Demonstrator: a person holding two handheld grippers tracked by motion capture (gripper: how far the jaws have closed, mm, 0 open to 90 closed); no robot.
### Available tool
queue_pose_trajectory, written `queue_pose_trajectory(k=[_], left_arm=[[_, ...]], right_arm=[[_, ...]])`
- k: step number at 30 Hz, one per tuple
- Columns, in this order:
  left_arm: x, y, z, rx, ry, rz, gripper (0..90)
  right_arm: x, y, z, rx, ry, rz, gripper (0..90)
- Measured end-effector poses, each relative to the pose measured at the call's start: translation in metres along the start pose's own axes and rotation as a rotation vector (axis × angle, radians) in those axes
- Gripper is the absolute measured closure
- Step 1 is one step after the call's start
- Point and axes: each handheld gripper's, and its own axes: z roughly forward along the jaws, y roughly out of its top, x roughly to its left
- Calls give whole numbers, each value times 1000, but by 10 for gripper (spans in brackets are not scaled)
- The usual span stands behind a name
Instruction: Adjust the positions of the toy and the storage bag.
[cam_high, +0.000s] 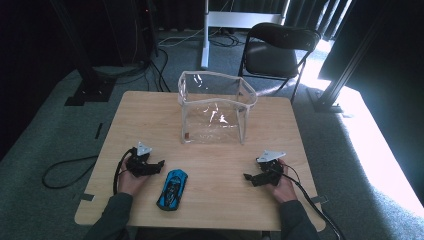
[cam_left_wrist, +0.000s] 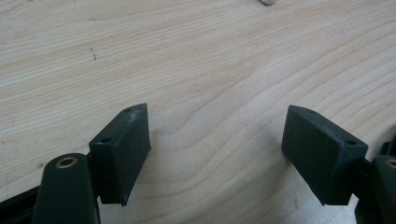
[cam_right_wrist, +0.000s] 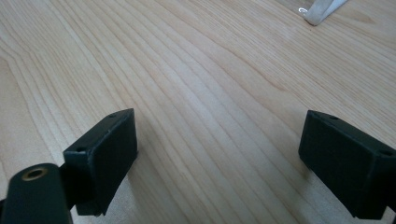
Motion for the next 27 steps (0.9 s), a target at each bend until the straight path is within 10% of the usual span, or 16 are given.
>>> queue_pose_trajectory(k=[22, 27], left_arm=[[0, 6, 3, 27, -3, 2, 257], [-3, 12, 5, 24, -11, 9, 379]], right_arm=[[2, 2, 1, -10, -34, 35, 163], [0, 4, 0, -25, -32, 54, 374]])
